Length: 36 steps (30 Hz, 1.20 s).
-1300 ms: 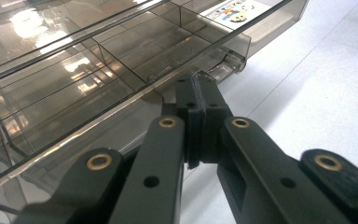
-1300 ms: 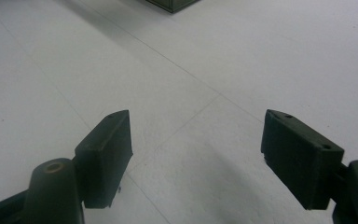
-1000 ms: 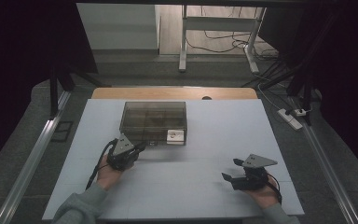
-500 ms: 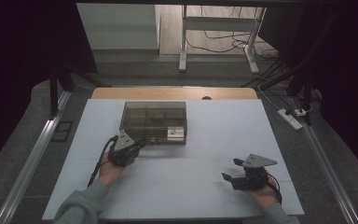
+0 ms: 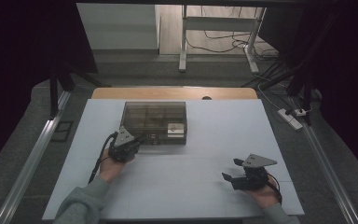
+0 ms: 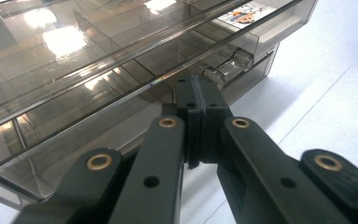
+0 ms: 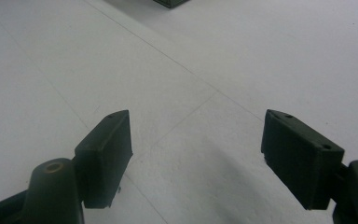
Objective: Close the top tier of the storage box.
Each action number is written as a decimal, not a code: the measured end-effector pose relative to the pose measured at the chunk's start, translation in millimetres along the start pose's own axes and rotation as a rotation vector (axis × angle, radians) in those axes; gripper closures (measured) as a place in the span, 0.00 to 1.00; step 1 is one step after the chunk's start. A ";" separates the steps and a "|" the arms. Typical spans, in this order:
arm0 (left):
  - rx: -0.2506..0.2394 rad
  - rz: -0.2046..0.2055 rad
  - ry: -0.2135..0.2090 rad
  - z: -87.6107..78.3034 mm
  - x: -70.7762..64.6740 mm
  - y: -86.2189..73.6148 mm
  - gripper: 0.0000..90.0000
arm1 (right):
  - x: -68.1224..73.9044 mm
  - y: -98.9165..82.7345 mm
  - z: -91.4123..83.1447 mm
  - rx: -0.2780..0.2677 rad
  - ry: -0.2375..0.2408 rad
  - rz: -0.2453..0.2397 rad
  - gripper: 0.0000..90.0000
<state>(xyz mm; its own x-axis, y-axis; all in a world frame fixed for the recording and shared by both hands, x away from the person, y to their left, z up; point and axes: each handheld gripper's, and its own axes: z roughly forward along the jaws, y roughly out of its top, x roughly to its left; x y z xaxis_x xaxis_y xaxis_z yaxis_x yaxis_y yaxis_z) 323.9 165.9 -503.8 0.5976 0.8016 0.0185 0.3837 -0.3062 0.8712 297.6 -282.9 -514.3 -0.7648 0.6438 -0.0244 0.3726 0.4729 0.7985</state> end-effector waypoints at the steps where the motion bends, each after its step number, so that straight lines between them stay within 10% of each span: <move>1: 0.000 -0.001 0.001 0.4 0.3 0.4 0.98 | 0.1 0.0 0.1 0.000 0.001 -0.001 0.27; 36: 0.012 -0.011 0.013 14.1 5.9 5.2 0.98 | -0.8 -0.4 -0.8 0.003 0.005 -0.002 0.27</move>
<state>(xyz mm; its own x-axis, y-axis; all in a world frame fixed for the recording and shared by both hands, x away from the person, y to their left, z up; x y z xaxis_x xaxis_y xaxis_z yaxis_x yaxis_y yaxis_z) 339.3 161.8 -506.0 0.5841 0.8115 0.0154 0.3989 -0.3036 0.8653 297.6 -284.1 -514.2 -0.7682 0.6399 -0.0226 0.3728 0.4757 0.7967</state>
